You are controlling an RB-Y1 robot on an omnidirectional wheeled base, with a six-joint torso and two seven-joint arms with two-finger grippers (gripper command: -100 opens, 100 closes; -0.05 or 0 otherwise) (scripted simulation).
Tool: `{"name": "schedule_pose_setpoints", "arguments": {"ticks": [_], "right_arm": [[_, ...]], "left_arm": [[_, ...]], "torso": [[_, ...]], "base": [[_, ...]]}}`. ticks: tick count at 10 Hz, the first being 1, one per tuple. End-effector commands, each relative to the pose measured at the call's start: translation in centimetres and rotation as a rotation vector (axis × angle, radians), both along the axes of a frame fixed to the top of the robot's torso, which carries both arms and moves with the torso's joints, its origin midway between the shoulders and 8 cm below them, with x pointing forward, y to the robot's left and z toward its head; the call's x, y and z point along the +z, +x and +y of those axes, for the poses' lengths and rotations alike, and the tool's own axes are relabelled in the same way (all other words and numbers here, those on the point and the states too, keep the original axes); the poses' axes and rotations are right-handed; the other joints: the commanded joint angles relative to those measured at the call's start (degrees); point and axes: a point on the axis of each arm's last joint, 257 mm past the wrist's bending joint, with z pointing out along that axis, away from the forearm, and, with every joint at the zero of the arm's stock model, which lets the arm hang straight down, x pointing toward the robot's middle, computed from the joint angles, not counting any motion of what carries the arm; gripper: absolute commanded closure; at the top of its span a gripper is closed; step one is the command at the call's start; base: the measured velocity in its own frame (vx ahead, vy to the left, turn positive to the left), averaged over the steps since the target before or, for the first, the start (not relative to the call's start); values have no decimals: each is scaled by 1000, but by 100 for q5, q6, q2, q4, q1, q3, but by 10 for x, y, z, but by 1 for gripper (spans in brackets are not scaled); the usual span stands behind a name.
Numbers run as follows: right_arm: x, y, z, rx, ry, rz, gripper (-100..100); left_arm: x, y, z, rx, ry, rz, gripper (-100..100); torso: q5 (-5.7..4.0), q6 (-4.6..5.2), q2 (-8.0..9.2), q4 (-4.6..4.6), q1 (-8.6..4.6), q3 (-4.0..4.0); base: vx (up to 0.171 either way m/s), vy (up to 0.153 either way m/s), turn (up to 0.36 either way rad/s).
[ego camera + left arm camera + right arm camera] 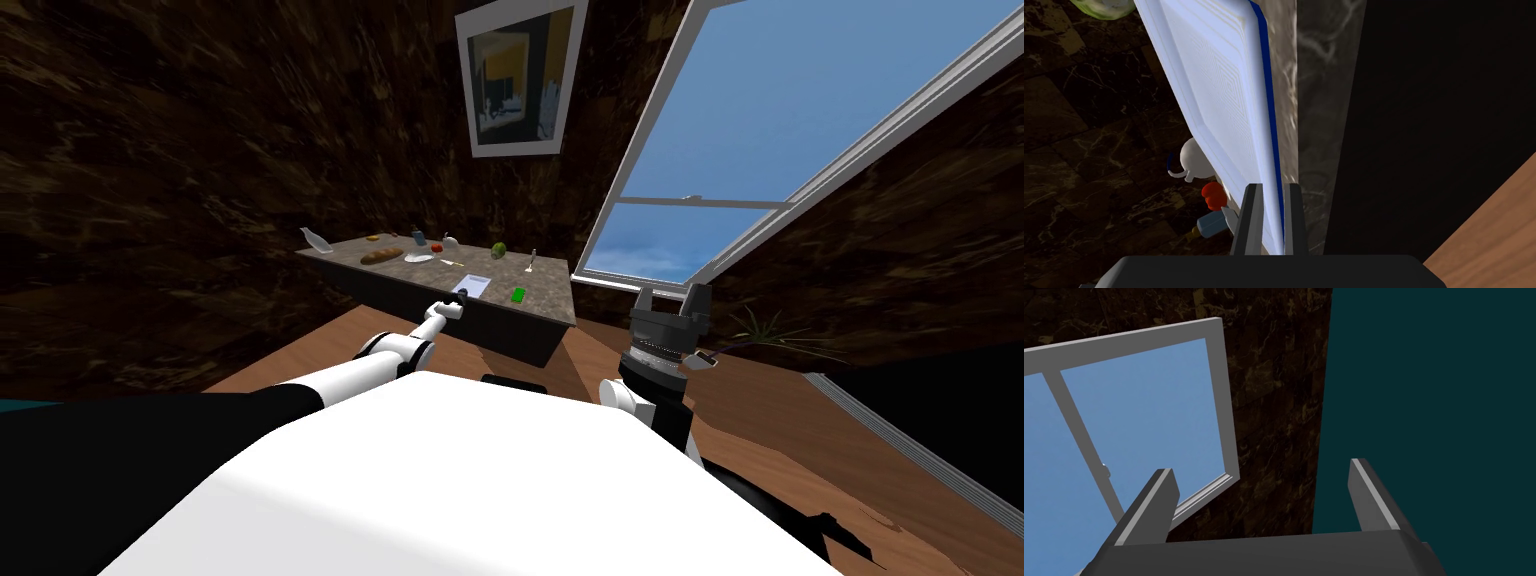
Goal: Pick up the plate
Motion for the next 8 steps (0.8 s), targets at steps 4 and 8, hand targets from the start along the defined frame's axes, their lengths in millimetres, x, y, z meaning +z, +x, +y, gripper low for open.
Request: {"name": "schedule_pose_setpoints", "arguments": {"ticks": [4, 8], "right_arm": [[0, 0, 0, 0, 0, 0, 0], [0, 0, 0, 0, 0, 0, 0]], "left_arm": [[-23, -24, -22, -25, -9, 33, 100], [-29, -42, -42, -47, -16, 35, 100]], "torso": [[26, 17, -27, -41, 0, -33], [35, 20, -36, -63, -9, -48]], "base": [[52, 25, 3], [39, 13, 10]]}}
